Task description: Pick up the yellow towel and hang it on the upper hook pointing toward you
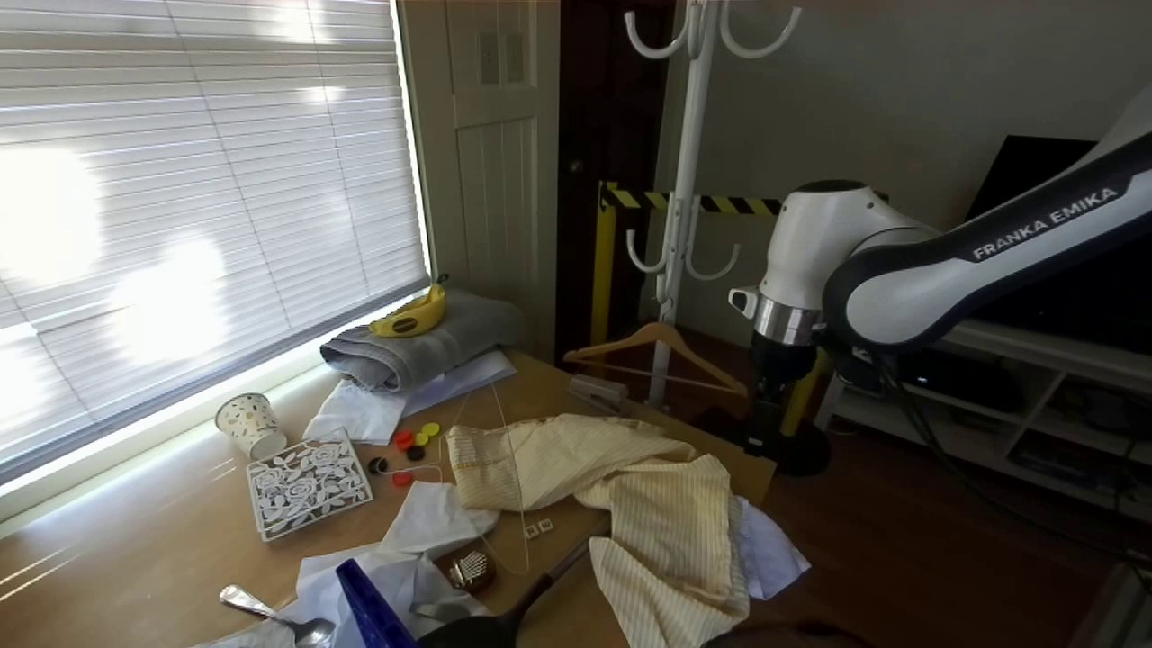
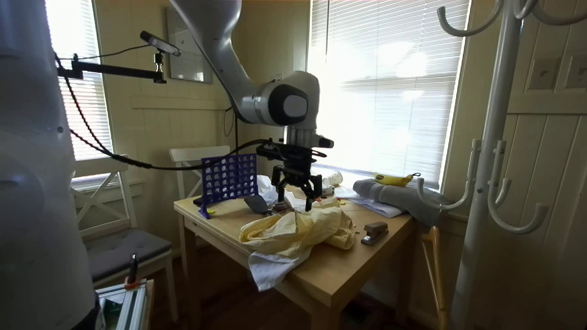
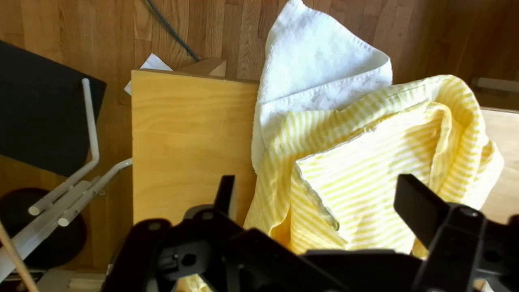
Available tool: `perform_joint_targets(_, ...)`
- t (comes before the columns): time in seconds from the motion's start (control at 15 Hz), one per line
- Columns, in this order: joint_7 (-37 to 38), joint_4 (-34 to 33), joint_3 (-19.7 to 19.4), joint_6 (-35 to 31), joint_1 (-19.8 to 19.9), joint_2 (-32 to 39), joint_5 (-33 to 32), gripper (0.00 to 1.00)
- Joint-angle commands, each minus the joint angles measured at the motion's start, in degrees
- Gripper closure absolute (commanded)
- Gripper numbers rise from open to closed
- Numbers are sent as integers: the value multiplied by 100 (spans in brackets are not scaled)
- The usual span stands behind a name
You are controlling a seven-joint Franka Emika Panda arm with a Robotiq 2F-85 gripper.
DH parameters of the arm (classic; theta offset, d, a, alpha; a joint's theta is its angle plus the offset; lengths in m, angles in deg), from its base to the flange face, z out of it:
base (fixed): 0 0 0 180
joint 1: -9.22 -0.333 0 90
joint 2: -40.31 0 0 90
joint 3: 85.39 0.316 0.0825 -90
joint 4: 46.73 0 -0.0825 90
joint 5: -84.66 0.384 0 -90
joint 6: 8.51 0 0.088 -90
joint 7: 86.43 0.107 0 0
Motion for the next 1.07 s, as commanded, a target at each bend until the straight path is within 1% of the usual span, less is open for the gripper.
perform_joint_targets(0.0, 47, -809, 115, 283, -66, 940, -425, 0)
perform_joint_targets(0.07, 184, -966, 116, 345, -102, 1102, -594, 0)
perform_joint_targets(0.13, 28, -471, 136, 96, -22, 653, -283, 0)
perform_joint_targets(0.27, 43, -563, 144, 93, -26, 812, -306, 0)
perform_joint_targets(0.8, 42, -561, 140, 93, -17, 763, -305, 0)
perform_joint_targets(0.87, -184, -592, 203, 42, -69, 844, -410, 0)
perform_joint_targets(1.0, -539, -663, 331, -69, -120, 1009, -369, 0)
